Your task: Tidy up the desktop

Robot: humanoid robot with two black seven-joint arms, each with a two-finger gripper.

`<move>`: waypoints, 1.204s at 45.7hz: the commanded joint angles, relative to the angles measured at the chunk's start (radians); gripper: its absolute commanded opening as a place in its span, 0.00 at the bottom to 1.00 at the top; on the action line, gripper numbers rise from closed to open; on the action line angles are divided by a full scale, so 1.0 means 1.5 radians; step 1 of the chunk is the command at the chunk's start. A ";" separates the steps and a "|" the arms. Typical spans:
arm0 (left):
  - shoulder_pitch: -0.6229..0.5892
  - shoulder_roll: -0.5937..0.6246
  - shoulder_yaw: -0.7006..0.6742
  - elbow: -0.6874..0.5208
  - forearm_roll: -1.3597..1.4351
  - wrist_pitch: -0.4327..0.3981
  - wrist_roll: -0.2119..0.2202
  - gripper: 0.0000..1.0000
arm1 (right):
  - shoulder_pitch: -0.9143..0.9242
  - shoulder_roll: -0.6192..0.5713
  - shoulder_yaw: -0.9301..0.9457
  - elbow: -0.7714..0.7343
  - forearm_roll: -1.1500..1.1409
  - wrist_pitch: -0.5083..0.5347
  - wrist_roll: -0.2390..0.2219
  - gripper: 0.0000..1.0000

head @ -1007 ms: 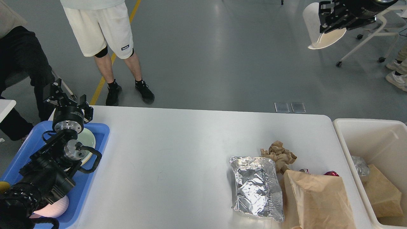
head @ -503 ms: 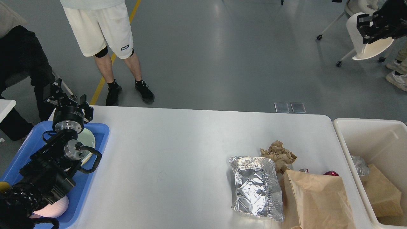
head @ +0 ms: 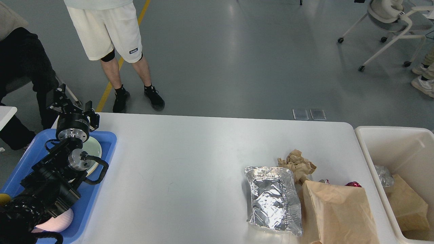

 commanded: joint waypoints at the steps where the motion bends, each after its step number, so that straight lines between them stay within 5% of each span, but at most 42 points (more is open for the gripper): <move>1: 0.000 0.000 0.000 0.000 0.000 0.000 0.000 0.96 | -0.096 -0.019 0.011 0.000 0.003 -0.111 0.000 0.00; 9: 0.000 0.000 0.000 0.000 0.000 0.000 0.000 0.96 | -0.220 -0.026 0.084 -0.022 0.008 -0.203 0.000 0.00; 28: 0.000 0.000 0.000 0.000 0.000 0.000 0.000 0.96 | -0.357 -0.009 0.192 -0.065 0.013 -0.232 0.001 0.00; 33: 0.000 0.000 0.000 0.000 0.000 0.000 0.000 0.96 | -0.356 -0.009 0.192 -0.065 0.013 -0.252 0.001 0.31; 35: 0.000 0.000 0.000 0.000 0.000 0.000 0.000 0.96 | -0.356 -0.010 0.191 -0.065 0.013 -0.279 0.004 0.59; 36: 0.000 0.000 0.000 0.000 0.000 0.000 0.000 0.96 | -0.357 -0.010 0.191 -0.065 0.014 -0.283 0.004 0.63; 43: 0.000 0.000 0.000 0.000 0.000 0.000 0.000 0.96 | -0.357 -0.011 0.191 -0.065 0.014 -0.291 0.005 0.74; 50: 0.000 0.000 0.000 0.000 0.000 0.000 0.000 0.96 | -0.347 -0.009 0.192 -0.061 0.015 -0.288 0.007 0.99; 55: 0.000 0.000 0.000 0.000 0.000 0.000 0.000 0.96 | -0.315 -0.009 0.192 -0.047 0.015 -0.277 0.007 1.00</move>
